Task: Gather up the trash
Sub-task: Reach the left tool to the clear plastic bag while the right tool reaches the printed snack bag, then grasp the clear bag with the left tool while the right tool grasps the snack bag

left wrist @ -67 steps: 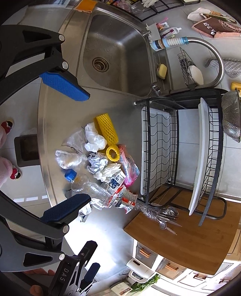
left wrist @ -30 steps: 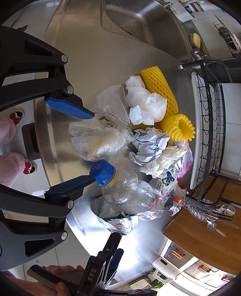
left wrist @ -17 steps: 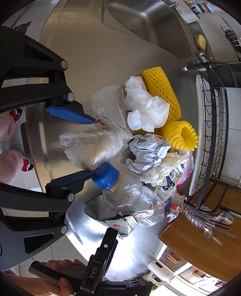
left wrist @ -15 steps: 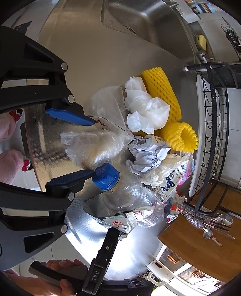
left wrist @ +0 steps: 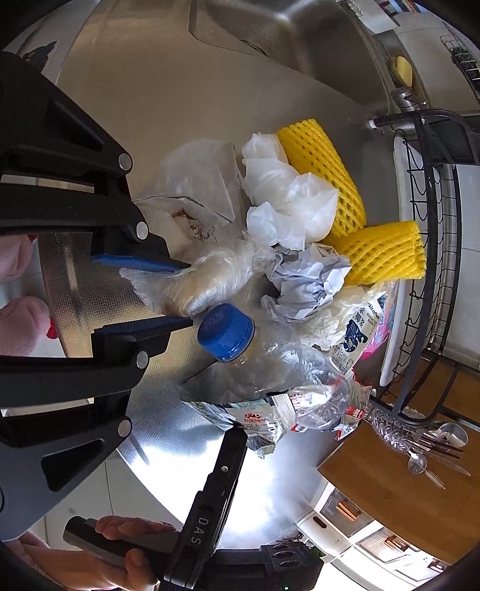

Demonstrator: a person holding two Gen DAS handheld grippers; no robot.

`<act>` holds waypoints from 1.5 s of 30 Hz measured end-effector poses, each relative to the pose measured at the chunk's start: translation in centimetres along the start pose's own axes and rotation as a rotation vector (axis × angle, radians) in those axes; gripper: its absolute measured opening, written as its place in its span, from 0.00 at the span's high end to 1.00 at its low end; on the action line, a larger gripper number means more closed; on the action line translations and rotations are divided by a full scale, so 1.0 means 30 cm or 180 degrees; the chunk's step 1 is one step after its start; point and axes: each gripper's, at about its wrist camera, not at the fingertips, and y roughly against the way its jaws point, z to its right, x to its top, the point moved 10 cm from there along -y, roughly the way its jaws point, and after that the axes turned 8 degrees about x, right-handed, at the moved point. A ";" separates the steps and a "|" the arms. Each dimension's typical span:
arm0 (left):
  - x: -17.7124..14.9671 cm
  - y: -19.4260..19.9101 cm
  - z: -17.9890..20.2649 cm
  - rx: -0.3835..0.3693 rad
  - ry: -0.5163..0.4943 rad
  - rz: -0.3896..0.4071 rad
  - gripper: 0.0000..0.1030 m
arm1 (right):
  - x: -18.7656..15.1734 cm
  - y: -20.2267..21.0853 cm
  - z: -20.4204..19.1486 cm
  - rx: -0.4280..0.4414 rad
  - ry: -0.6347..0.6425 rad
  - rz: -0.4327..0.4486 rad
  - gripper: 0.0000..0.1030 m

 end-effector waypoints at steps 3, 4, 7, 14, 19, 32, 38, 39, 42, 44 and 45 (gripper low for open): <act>0.002 -0.001 0.001 -0.0006 -0.0007 -0.0003 0.84 | -0.001 -0.010 0.006 -0.0100 0.0067 -0.0038 0.88; 0.003 -0.001 0.005 -0.0008 -0.0011 -0.0003 0.85 | -0.001 -0.011 0.013 -0.0119 0.0064 -0.0043 0.91; 0.004 0.006 0.012 -0.0010 -0.0028 0.0018 0.88 | 0.002 -0.010 0.021 -0.0161 0.0038 -0.0005 0.98; 0.014 0.043 0.012 -0.0014 -0.0011 0.0109 0.89 | -0.004 0.012 0.011 -0.0225 0.0011 -0.0038 0.94; -0.002 0.047 0.017 -0.0054 -0.0011 0.0089 0.89 | -0.044 0.041 -0.037 -0.0260 0.0059 -0.0102 0.69; -0.015 0.089 -0.005 -0.0095 -0.0048 0.0136 0.90 | -0.064 -0.042 -0.128 -0.0799 0.0235 0.0167 0.67; -0.034 0.137 0.001 -0.0147 -0.0110 0.0176 0.90 | -0.082 0.031 -0.085 -0.1015 0.0131 0.0323 0.98; -0.040 0.153 0.003 -0.0164 -0.0119 0.0194 0.90 | -0.084 0.055 -0.082 -0.1023 0.0116 0.0373 0.99; -0.064 0.204 0.005 -0.0217 -0.0138 0.0227 0.90 | -0.094 0.130 -0.095 -0.1043 0.0105 0.0485 0.99; -0.091 0.243 0.005 -0.0250 -0.0157 0.0240 0.90 | -0.109 0.179 -0.118 -0.1046 0.0106 0.0530 0.98; -0.105 0.262 0.006 -0.0266 -0.0172 0.0252 0.90 | -0.118 0.201 -0.133 -0.1026 0.0100 0.0543 0.98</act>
